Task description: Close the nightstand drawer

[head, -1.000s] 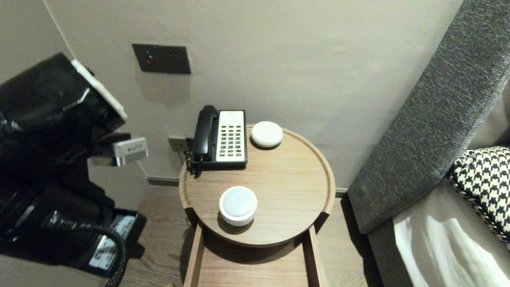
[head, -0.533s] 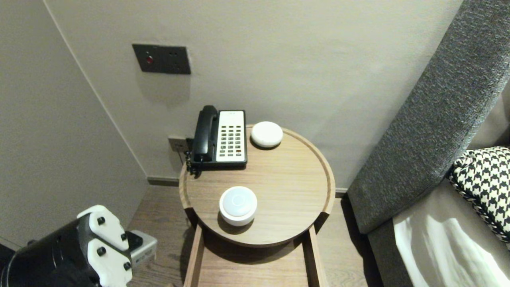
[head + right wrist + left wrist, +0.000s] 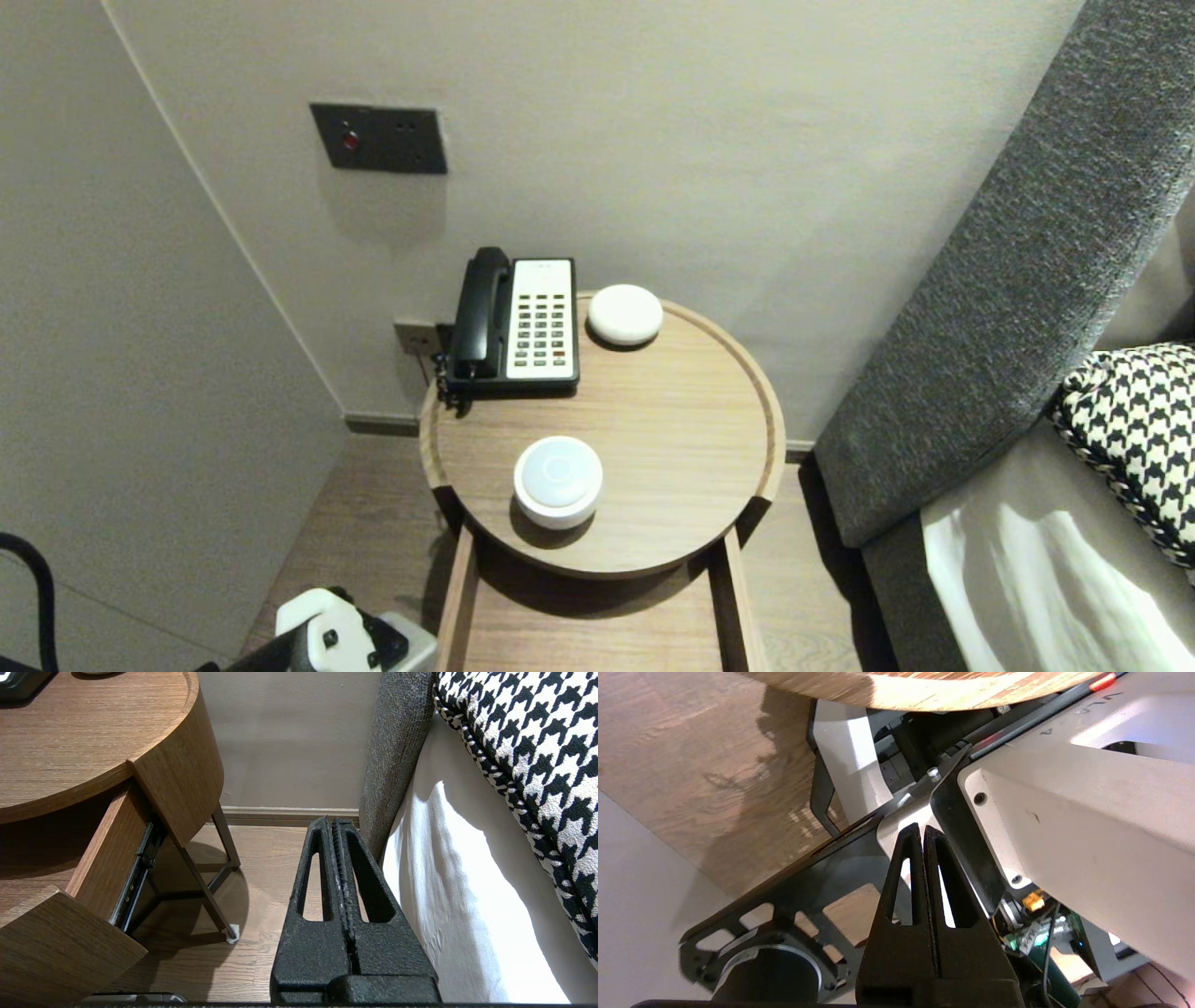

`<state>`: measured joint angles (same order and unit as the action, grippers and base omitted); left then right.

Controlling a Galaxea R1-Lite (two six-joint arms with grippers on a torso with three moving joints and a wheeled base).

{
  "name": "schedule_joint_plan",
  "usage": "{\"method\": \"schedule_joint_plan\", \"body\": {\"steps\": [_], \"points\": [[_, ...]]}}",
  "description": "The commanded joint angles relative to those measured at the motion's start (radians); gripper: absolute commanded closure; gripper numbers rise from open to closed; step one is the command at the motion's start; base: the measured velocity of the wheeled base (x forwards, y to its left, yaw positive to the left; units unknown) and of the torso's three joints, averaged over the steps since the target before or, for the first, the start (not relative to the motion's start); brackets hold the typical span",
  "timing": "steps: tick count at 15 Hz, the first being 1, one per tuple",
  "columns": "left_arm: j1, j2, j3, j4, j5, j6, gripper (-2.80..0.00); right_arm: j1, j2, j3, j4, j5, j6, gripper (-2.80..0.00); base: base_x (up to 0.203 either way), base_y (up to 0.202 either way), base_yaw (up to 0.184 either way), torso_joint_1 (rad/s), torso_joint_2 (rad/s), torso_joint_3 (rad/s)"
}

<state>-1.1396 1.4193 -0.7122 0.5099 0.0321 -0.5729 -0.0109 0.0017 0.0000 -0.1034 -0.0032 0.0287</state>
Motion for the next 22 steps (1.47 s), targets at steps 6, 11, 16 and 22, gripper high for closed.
{"method": "schedule_joint_plan", "body": {"steps": [6,11,16,22], "points": [[-0.003,0.142,0.066,-0.156,-0.021,-0.013,0.0,0.0,0.001,0.04,-0.001,0.0,0.0,0.0,0.0,0.0,0.0,0.0,0.0,0.0],[-0.001,0.199,0.054,-0.243,-0.013,-0.024,0.0,0.0,0.001,0.04,-0.001,0.0,0.0,0.0,0.0,0.0,0.0,0.0,0.0,0.0],[0.029,0.21,0.059,-0.278,-0.006,-0.025,0.0,0.0,0.001,0.04,-0.001,0.0,0.0,0.0,0.0,0.0,0.0,0.0,0.0,0.0],[0.104,0.198,0.039,-0.302,0.011,-0.013,0.0,0.0,0.001,0.04,-0.001,0.0,0.0,0.0,0.0,0.0,0.0,0.0,0.0,0.0]]}}
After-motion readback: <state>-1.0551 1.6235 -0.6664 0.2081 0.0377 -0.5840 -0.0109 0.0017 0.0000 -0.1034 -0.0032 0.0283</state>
